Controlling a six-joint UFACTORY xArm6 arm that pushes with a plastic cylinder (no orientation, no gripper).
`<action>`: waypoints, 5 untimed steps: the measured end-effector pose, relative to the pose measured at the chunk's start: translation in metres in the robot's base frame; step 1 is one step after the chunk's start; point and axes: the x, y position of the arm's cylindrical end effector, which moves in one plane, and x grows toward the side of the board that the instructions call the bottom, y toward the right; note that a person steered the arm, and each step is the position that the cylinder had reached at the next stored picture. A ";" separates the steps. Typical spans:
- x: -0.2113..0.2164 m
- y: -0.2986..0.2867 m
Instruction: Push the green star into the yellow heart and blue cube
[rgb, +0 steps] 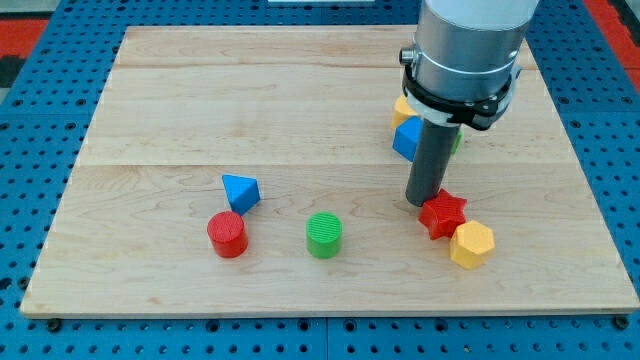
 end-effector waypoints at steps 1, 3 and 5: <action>0.006 0.003; 0.019 0.017; 0.012 0.017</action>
